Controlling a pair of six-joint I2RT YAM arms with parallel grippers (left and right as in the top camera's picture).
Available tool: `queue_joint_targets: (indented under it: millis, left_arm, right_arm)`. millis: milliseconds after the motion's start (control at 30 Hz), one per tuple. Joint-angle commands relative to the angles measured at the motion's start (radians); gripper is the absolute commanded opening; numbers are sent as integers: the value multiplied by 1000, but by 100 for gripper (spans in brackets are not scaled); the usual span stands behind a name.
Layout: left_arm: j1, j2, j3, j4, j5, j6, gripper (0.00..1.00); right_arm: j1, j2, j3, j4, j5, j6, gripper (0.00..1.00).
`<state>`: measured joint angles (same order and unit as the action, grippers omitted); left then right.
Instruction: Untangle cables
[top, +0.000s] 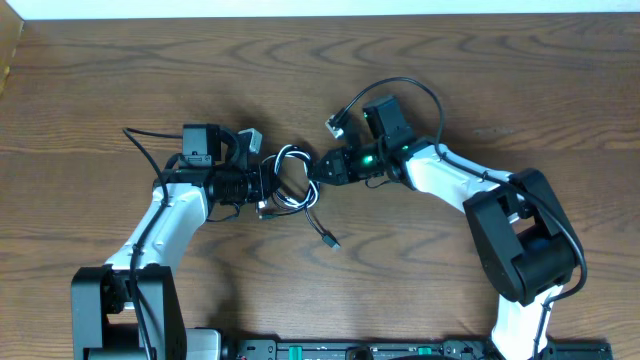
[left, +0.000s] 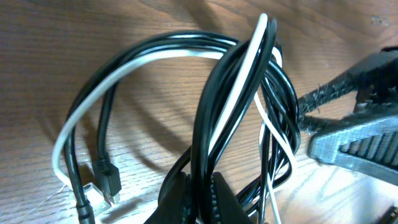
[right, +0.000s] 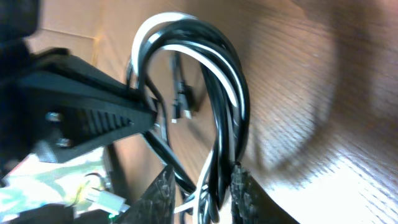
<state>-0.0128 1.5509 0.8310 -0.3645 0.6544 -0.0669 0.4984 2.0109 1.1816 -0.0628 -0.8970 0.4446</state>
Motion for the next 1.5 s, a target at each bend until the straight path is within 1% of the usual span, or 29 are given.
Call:
queue_joint_targets:
  millis: [0, 233, 333, 400, 433, 467, 500, 533, 567, 600, 667, 733, 833, 867, 900, 1000, 1100, 1233, 1333, 1367, 1400, 1467]
  left_arm:
    - [1, -18, 37, 1, 71, 35, 7]
    - [1, -18, 37, 1, 72, 57, 7]
    - [1, -18, 37, 1, 72, 72, 8]
    - [1, -18, 37, 1, 72, 79, 8]
    - [1, -18, 37, 1, 72, 86, 7]
    - [0, -18, 37, 0, 86, 101, 7]
    - [0, -18, 37, 0, 133, 141, 7]
    - [0, -18, 37, -2, 212, 200, 7]
    - [0, -18, 37, -9, 298, 263, 7]
    - [0, -18, 37, -25, 402, 341, 7]
    - [0, -18, 37, -68, 541, 456, 7]
    - [0, -18, 37, -99, 592, 524, 7]
    - [0, -18, 37, -109, 600, 555, 8]
    - [0, -18, 37, -109, 605, 560, 7]
    - [0, -18, 37, -109, 629, 572, 7]
    - [0, -18, 37, -110, 648, 584, 8]
    - [0, -18, 37, -110, 648, 583, 7]
    - [0, -18, 37, -109, 647, 583, 7]
    - [0, -18, 37, -109, 643, 583, 7]
    - [0, -18, 37, -109, 643, 583, 7]
    - [0, -18, 37, -109, 642, 583, 7]
    - [0, -18, 37, -109, 640, 583, 7]
  right_arm:
    - [-23, -21, 2, 30, -151, 31, 31]
    - [-77, -21, 2, 111, -163, 253, 36]
    - [-98, -21, 2, 129, -156, 273, 49]
    - [-114, -21, 2, 129, -156, 268, 50]
    - [-124, -21, 2, 129, -156, 255, 49]
    - [-134, -21, 2, 129, -157, 238, 44]
    - [-146, -21, 2, 128, -157, 225, 32]
    - [-159, -21, 2, 127, -157, 222, 24]
    - [-174, -21, 2, 127, -157, 222, 20]
    - [-189, -21, 2, 127, -159, 222, 20]
    - [-217, -21, 2, 127, -169, 223, 28]
    - [-245, -21, 1, 126, -193, 223, 38]
    - [-279, -21, 1, 122, -259, 223, 55]
    - [-284, -21, 1, 117, -271, 223, 57]
    - [-288, -21, 1, 97, -276, 222, 63]
    - [-276, -21, 1, 43, -272, 197, 65]
    - [-249, -21, 1, -14, -256, 143, 66]
    - [-220, -21, 1, -72, -207, 49, 66]
    - [-208, -21, 1, -76, -201, -26, 65]
    - [-202, -21, 1, -76, -201, -62, 62]
    - [-199, -21, 1, -76, -201, -90, 55]
    - [-199, -23, 2, -76, -202, -119, 34]
